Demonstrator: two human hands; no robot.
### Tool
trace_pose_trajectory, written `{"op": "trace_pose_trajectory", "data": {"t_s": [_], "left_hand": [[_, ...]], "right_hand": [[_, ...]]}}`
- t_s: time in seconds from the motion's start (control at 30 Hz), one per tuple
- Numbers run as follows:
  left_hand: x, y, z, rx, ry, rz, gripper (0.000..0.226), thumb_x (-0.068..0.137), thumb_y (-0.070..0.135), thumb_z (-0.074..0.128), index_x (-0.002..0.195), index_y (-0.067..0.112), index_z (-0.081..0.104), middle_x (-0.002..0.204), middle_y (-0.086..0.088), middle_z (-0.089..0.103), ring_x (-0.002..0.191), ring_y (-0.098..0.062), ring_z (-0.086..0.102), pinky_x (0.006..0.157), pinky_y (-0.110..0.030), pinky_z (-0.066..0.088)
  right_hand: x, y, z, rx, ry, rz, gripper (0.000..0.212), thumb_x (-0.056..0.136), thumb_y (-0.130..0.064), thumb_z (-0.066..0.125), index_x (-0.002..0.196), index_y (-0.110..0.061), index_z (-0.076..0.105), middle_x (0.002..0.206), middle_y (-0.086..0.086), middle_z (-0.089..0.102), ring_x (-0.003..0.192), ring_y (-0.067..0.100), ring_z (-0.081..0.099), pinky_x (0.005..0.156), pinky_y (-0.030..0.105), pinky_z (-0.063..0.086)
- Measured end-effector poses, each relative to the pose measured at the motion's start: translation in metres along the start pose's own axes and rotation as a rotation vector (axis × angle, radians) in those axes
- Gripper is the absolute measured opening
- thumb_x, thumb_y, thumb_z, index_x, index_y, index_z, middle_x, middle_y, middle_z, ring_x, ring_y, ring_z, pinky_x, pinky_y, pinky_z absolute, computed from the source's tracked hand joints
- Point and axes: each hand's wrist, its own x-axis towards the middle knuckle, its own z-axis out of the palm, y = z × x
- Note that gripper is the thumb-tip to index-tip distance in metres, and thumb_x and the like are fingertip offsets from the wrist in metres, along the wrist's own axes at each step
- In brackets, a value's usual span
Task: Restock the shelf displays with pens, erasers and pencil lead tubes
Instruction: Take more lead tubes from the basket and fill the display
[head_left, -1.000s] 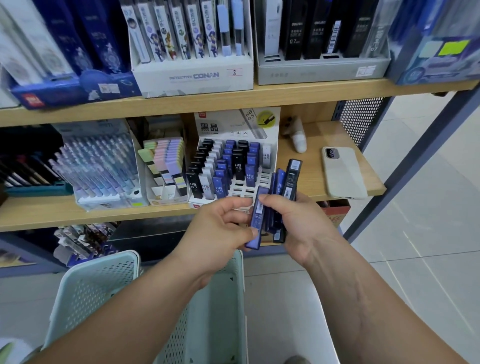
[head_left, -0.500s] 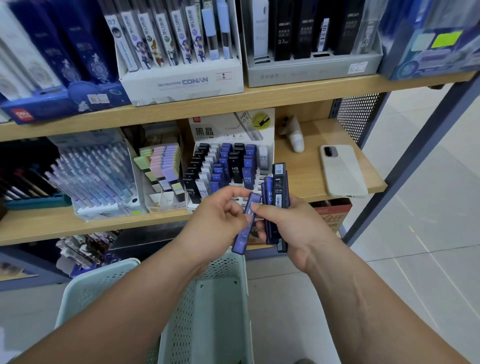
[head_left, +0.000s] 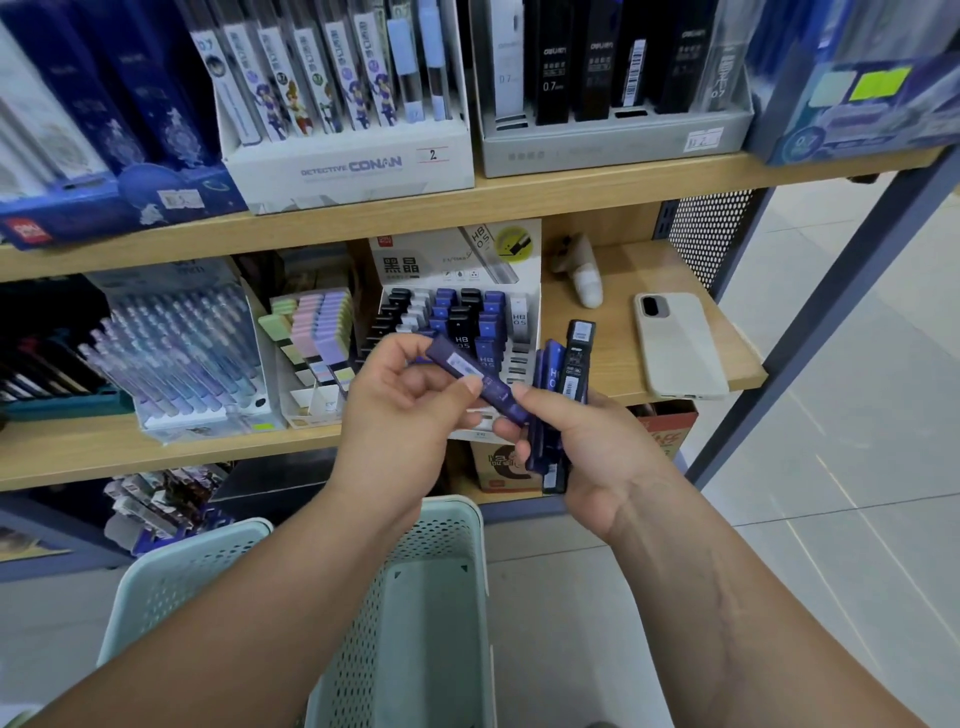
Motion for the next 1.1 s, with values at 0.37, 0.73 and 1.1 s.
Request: {"op": "trace_pose_trajectory", "data": {"t_s": [0.37, 0.73, 1.1], "left_hand": [[-0.009, -0.022, -0.023, 0.652, -0.075, 0.263, 0.024, 0.068, 0.013, 0.091, 0.083, 0.024, 0.076, 0.085, 0.008, 0.069, 0.081, -0.009, 0.064, 0.076, -0.024, 0.052], [0.015, -0.021, -0.012, 1.068, -0.335, 0.446, 0.051, 0.089, 0.013, 0.070, 0.137, 0.029, 0.058, 0.089, 0.008, 0.064, 0.076, -0.010, 0.058, 0.074, -0.025, 0.049], [0.064, -0.003, -0.007, 0.767, -0.153, 0.320, 0.035, 0.082, 0.002, 0.077, 0.080, 0.032, 0.059, 0.075, 0.012, 0.064, 0.063, -0.010, 0.062, 0.065, -0.024, 0.056]], "right_hand": [[-0.003, 0.002, -0.002, -0.082, 0.113, -0.135, 0.019, 0.086, 0.001, 0.073, 0.099, -0.006, 0.062, 0.070, 0.009, 0.071, 0.054, 0.015, 0.061, 0.049, 0.025, 0.052], [0.002, 0.003, -0.006, -0.052, 0.113, -0.095, 0.012, 0.089, -0.007, 0.074, 0.099, -0.004, 0.067, 0.079, 0.016, 0.071, 0.056, 0.016, 0.060, 0.048, 0.026, 0.051], [0.010, -0.002, -0.014, 0.017, 0.153, -0.110, 0.007, 0.090, -0.003, 0.070, 0.093, -0.005, 0.064, 0.071, 0.014, 0.062, 0.049, 0.017, 0.054, 0.046, 0.025, 0.047]]}}
